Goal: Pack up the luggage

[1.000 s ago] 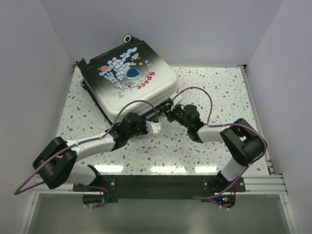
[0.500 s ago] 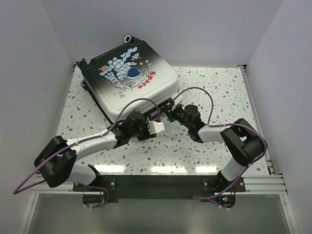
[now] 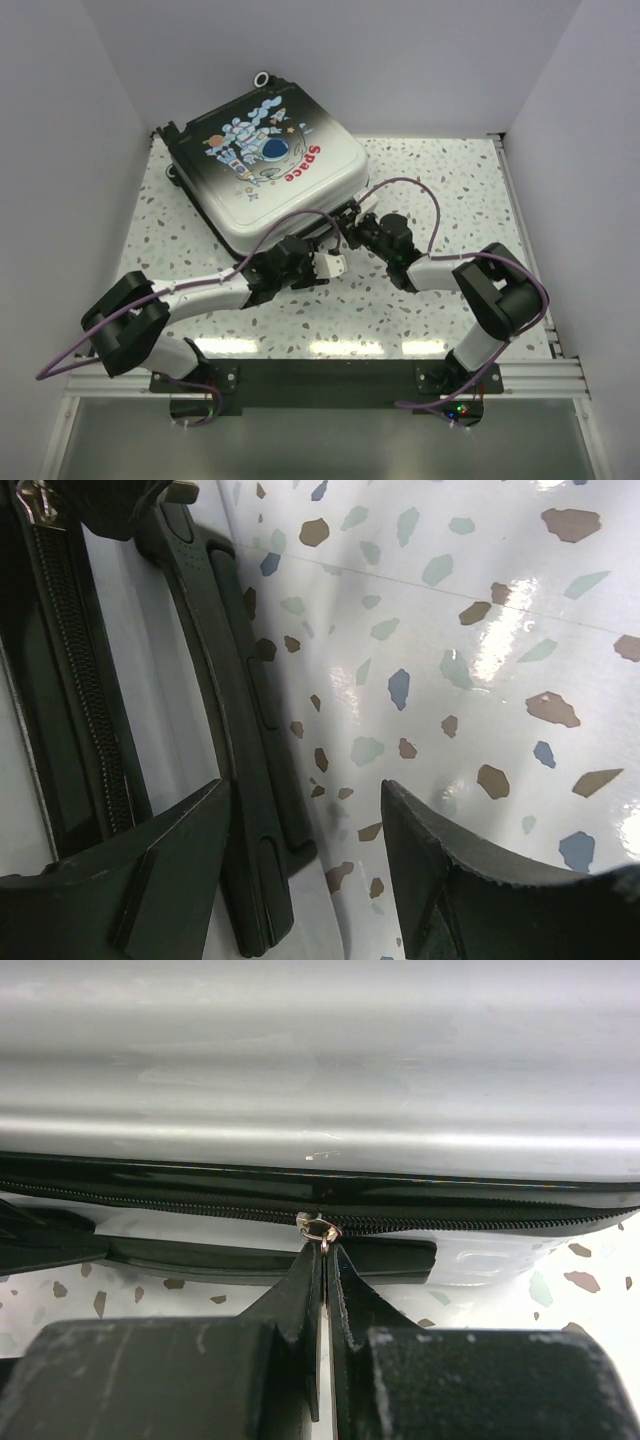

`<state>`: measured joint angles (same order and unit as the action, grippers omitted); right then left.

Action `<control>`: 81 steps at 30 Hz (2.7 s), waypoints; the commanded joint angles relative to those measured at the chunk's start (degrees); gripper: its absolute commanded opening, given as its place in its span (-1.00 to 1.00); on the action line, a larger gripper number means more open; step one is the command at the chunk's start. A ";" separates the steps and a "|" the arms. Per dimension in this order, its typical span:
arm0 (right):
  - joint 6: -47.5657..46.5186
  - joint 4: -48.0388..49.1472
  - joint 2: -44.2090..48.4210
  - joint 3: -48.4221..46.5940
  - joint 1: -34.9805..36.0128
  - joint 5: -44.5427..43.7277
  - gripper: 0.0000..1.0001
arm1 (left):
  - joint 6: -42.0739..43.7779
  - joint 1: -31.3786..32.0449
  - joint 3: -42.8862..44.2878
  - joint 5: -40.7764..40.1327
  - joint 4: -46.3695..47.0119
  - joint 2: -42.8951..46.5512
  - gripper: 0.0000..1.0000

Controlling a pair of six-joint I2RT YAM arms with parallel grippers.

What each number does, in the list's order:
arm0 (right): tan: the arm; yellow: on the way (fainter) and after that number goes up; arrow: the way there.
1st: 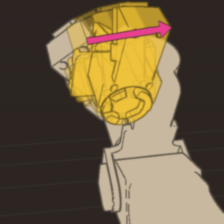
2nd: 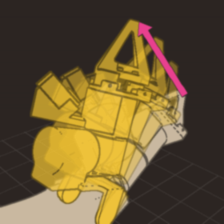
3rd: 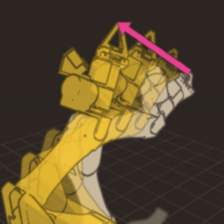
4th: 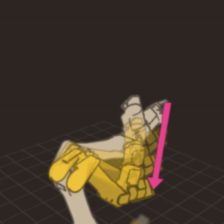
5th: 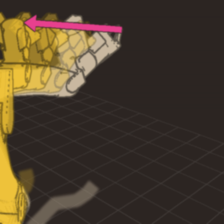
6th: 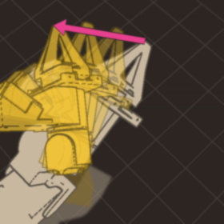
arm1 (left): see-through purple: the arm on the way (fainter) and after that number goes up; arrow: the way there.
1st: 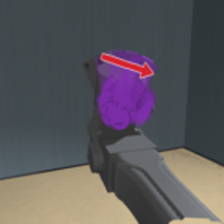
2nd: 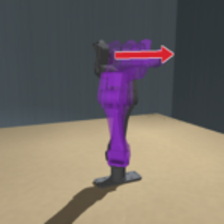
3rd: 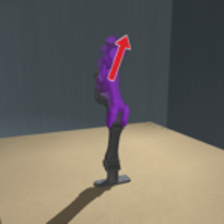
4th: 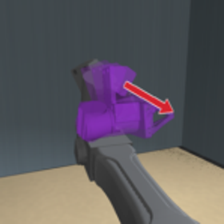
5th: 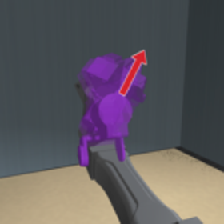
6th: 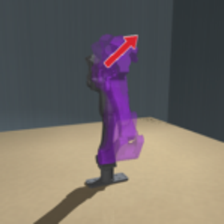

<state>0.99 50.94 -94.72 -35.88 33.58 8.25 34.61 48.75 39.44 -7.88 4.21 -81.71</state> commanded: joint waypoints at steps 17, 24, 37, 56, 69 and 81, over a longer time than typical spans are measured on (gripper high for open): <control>0.76 3.20 2.17 -0.77 -1.24 -1.13 -1.00 | -5.16 3.63 2.83 -12.69 10.30 -9.77 0.40; 0.68 3.03 2.70 -0.25 -1.59 -0.96 -1.00 | -11.40 -0.14 4.32 -7.42 3.80 -13.38 0.12; -0.55 1.89 4.54 0.54 -2.99 -1.92 -1.00 | -10.71 -5.25 2.75 -1.71 -2.62 -14.27 -1.00; -8.99 -14.45 14.82 2.48 -10.90 6.34 -1.00 | 12.84 -15.78 -15.80 6.21 -23.01 15.97 -1.00; -12.07 -10.96 5.34 -5.42 -16.09 10.99 -1.00 | 17.77 -22.12 -17.29 4.36 -21.87 15.09 -1.00; -11.29 -3.75 -12.50 -19.48 -18.29 15.39 -1.00 | 20.41 -24.14 -15.71 5.06 -20.73 10.70 -1.00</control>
<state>-8.99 39.77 -103.72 -50.13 19.35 32.25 52.27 27.88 26.39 10.02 -3.27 -67.13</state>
